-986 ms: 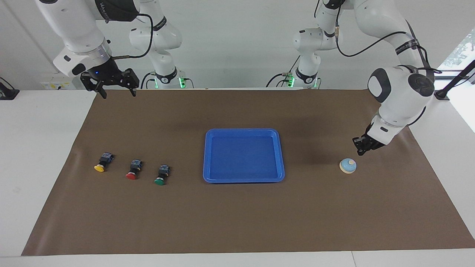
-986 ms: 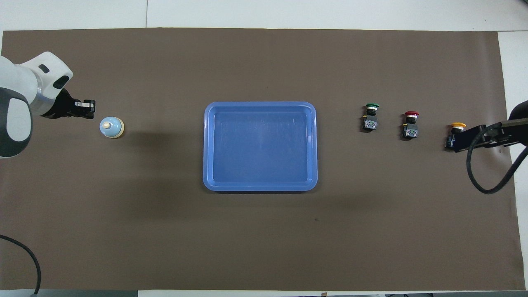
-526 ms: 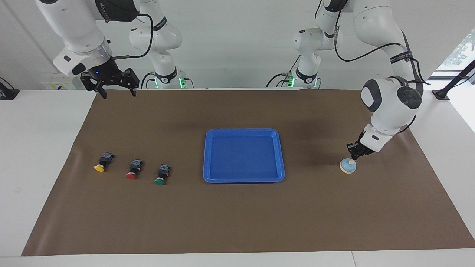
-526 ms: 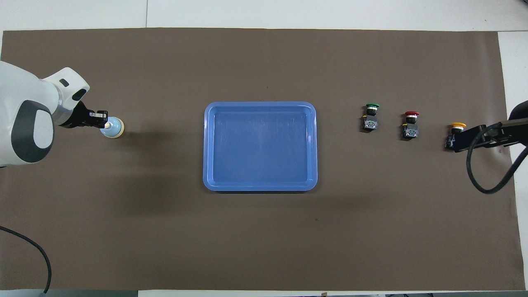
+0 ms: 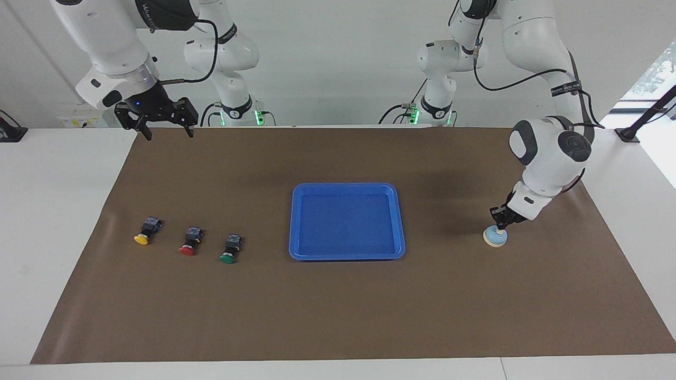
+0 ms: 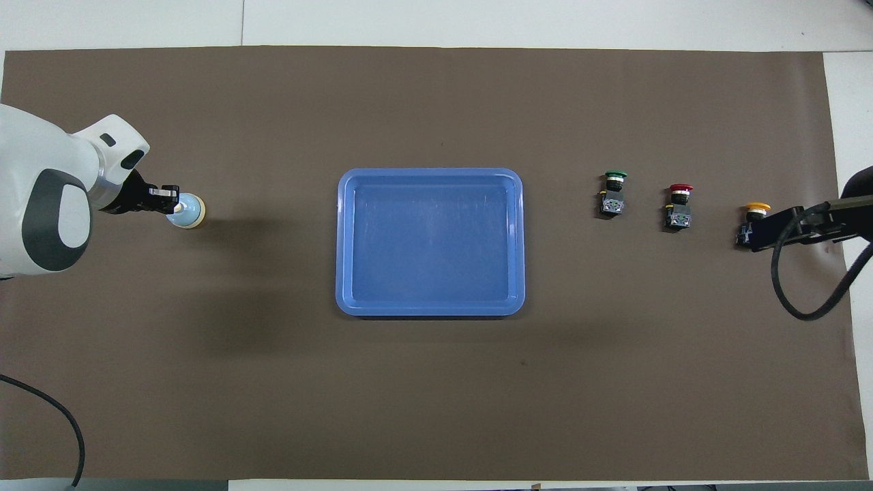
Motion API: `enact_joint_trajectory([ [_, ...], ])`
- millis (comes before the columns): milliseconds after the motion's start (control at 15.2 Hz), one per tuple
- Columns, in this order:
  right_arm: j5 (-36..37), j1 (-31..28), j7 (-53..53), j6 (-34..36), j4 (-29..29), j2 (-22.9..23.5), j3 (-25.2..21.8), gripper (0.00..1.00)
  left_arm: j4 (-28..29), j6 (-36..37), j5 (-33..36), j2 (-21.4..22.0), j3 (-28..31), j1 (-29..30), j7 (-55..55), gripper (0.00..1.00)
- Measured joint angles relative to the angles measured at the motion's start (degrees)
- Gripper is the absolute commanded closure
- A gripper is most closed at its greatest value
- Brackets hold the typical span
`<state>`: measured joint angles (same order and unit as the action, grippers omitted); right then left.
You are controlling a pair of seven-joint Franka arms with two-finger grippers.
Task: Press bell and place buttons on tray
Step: 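Lift the left gripper off the bell and draw it back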
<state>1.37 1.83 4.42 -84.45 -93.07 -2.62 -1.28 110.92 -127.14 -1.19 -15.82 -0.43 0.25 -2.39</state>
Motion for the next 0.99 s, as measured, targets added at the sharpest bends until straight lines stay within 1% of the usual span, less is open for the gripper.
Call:
enact_joint_trajectory([
  [66, 0.0, 0.0, 0.0, 0.0, 0.0, 0.0, 0.0, 0.0, 0.6, -1.07, 0.0, -0.28, 0.0, 0.0, 0.0, 1.0],
  [329, 0.0, 0.0, 0.0, 0.0, 0.0, 0.0, 0.0, 0.0, 2.74, -4.17, 0.0, 0.83, -0.05, 0.0, 0.0, 1.0],
  [526, 0.0, 0.0, 0.0, 0.0, 0.0, 0.0, 0.0, 0.0, 2.28, -2.9, 0.0, 0.83, 0.04, 0.0, 0.0, 1.0],
  [592, 0.0, 0.0, 0.0, 0.0, 0.0, 0.0, 0.0, 0.0, 1.5, -0.94, 0.0, 0.85, 0.18, 0.01, 0.0, 0.72],
  [657, 0.0, 0.0, 0.0, 0.0, 0.0, 0.0, 0.0, 0.0, -0.01, 1.88, 0.0, 0.99, 0.31, 0.03, 0.0, 0.4],
  [723, 0.0, 0.0, 0.0, 0.0, 0.0, 0.0, 0.0, 0.0, -1.91, 5.22, 0.0, 1.45, 0.4, 0.03, 0.0, 0.26],
  [854, 0.0, 0.0, 0.0, 0.0, 0.0, 0.0, 0.0, 0.0, -5.03, 11.59, 0.0, 3.71, 0.43, 0.03, 0.0, 0.0],
  [986, 0.0, 0.0, 0.0, 0.0, 0.0, 0.0, 0.0, 0.0, -6.46, 16.6, 0.0, 7.61, 0.41, 0.03, 0.0, 0.0],
])
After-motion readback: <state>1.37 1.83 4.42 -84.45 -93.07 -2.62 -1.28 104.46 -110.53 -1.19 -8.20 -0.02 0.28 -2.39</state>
